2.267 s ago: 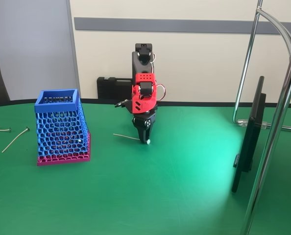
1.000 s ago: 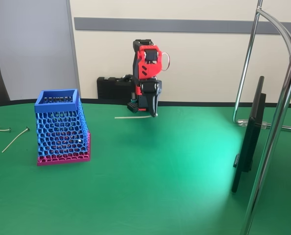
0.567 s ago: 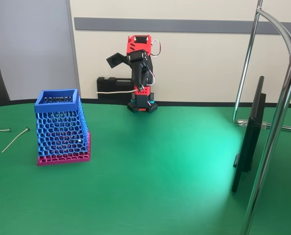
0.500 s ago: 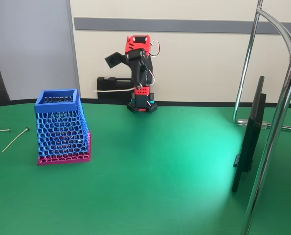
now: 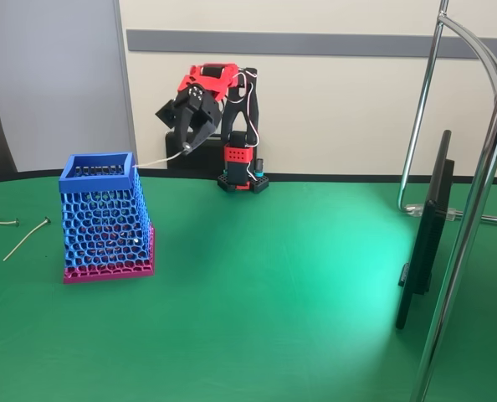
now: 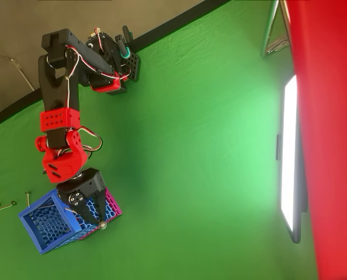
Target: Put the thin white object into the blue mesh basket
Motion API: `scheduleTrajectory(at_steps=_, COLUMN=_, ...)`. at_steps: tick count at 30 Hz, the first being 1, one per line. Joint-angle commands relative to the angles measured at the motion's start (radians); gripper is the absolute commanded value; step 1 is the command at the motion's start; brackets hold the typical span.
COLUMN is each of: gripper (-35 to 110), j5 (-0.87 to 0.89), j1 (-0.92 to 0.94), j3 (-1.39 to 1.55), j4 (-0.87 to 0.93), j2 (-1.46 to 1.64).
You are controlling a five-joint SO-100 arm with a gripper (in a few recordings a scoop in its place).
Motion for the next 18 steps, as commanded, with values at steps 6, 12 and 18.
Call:
scheduleTrajectory(at_steps=6, gripper=0, j5=-0.012, j1=0.055, j3=-0.169, j4=0.06, j2=-0.043)
scheduleTrajectory(at_steps=12, gripper=0, j5=-0.025, j1=0.055, j3=-0.27, j4=0.075, j2=-0.057)
scheduleTrajectory(at_steps=18, gripper=0, j5=-0.009, j1=0.058, j3=-0.314, j4=0.08, j2=-0.051)
